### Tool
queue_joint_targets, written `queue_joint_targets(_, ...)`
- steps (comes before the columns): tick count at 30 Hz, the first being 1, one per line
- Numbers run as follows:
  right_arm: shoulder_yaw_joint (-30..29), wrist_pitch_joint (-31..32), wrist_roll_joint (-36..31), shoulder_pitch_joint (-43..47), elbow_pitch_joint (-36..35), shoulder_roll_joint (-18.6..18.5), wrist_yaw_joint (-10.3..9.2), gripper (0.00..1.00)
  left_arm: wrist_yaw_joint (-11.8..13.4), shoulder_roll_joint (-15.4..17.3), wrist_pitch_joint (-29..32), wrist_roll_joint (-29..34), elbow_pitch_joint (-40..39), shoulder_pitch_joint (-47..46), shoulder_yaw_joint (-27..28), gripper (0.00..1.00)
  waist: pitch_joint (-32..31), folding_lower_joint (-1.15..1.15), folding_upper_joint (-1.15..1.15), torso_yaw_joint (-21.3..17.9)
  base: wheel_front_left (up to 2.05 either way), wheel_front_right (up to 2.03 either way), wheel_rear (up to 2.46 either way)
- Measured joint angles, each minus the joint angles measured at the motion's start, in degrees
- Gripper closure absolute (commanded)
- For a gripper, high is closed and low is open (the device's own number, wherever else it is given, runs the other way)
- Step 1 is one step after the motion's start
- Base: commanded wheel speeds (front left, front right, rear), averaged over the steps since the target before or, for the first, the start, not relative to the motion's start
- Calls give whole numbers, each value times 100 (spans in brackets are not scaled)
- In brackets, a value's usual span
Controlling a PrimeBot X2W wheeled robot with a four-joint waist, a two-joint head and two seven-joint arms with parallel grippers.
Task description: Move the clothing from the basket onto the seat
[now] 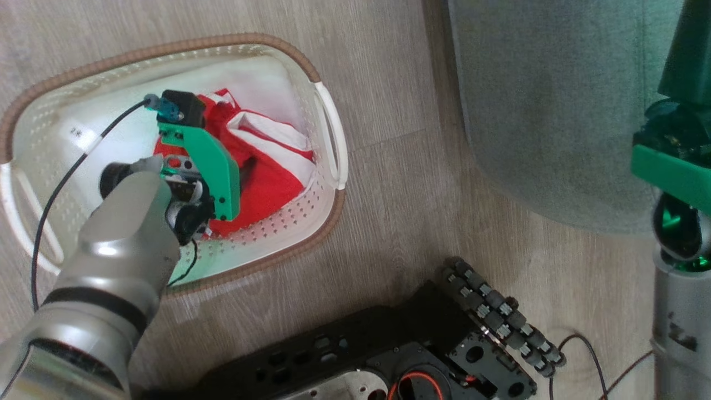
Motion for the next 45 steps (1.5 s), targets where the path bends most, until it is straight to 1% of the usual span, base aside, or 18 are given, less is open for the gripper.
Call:
queue_joint_targets(5,-12,0,-77,1,-80,69,0,0,-40,-35,175,-69,157,-103,-279,0,92,-1,0,21,0,0,0)
queue_joint_targets(11,7,-4,-218,4,-132,87,0,0,-40,-36,330,-347,141,-100,-587,0,101,-1,0,88,0,0,0)
queue_joint_targets(12,15,-4,-238,4,-140,90,0,0,-40,-24,330,-400,107,-99,-619,11,104,-1,0,100,0,0,0)
queue_joint_targets(13,22,-4,-253,4,-144,94,0,0,-40,-3,330,-447,74,-100,-657,30,108,-1,0,108,0,0,0)
queue_joint_targets(14,23,-4,-253,5,-148,97,0,0,-40,23,327,-482,52,-101,-712,64,112,-1,0,112,0,0,0)
queue_joint_targets(15,22,-4,-253,7,-148,98,0,0,-40,49,308,-524,27,-100,-762,100,113,-1,0,113,0,0,0)
queue_joint_targets(22,63,-4,-294,1,-116,123,0,0,-40,140,135,-751,-108,-101,-1007,100,49,0,0,100,0,0,0)
queue_joint_targets(27,56,-4,-293,-7,-44,133,0,0,-40,157,-107,-1029,-314,-70,-1218,100,-200,0,0,151,0,0,0)
queue_joint_targets(32,55,-4,-291,-65,94,134,0,0,-38,163,-402,-1344,-603,57,-1447,100,-618,-1,1,219,0,0,0)
queue_joint_targets(40,45,-5,-196,-45,355,94,0,0,-38,244,-939,-1797,-1082,373,-1838,100,-1482,-1,1,369,0,0,0)
queue_joint_targets(45,5,-5,-131,231,519,46,0,0,-38,261,-1347,-1923,-1390,560,-2112,100,-2095,-1,1,466,0,0,0)
